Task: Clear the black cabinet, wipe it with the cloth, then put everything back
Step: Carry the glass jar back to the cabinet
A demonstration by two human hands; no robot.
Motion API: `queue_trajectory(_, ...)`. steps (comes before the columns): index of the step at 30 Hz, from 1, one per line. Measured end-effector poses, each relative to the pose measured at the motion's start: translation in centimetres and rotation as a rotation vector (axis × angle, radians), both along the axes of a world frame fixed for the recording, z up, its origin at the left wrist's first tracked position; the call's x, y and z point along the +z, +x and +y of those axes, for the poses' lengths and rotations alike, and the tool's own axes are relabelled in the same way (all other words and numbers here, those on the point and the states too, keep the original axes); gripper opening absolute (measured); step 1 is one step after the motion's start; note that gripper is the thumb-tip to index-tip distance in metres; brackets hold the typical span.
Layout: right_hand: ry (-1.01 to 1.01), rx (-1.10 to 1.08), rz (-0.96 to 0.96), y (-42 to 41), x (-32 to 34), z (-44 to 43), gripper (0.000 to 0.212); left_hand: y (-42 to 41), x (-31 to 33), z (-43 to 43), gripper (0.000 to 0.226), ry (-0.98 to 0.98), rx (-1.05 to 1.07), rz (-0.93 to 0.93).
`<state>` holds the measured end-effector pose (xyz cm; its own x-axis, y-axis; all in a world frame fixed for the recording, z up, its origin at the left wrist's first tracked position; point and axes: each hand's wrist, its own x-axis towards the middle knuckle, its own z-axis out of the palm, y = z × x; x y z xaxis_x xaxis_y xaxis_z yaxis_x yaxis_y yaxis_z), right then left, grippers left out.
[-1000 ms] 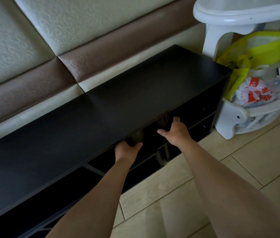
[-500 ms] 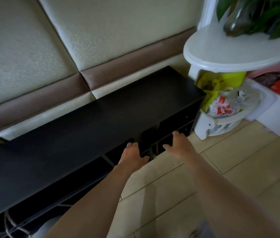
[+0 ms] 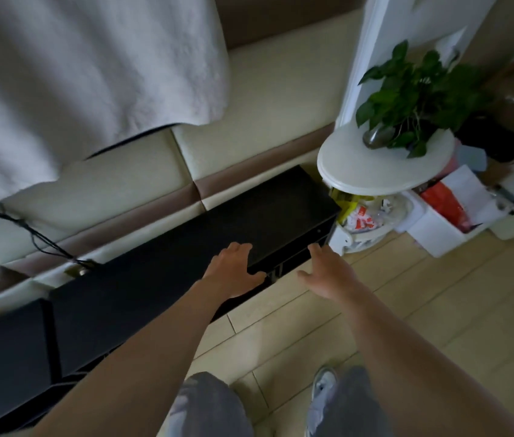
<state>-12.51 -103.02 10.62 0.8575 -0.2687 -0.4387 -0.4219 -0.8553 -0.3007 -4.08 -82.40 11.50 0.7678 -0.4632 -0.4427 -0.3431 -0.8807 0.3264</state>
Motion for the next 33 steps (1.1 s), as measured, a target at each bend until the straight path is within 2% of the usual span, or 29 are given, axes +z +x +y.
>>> queue_trajectory(6, -0.017, -0.007, -0.027, -2.2, 10.1, 6.1, 0.068, -2.0, 9.7, 6.0, 0.082, -0.012, -0.036, -0.014)
queue_trajectory(13, -0.044, 0.032, -0.105, -3.1, 16.2, 10.9, 0.072, -3.4, 15.3, 11.5, 0.083, -0.027, -0.035, -0.103)
queue_trajectory(22, -0.015, 0.149, -0.203, -5.7, 18.7, 15.4, 0.069, -8.5, 18.2, 16.4, 0.085, -0.025, 0.075, -0.158)
queue_trajectory(33, -0.049, 0.314, -0.199, -7.2, 20.2, 24.2, 0.068, -13.1, 19.8, 25.4, 0.082, -0.041, 0.192, -0.228)
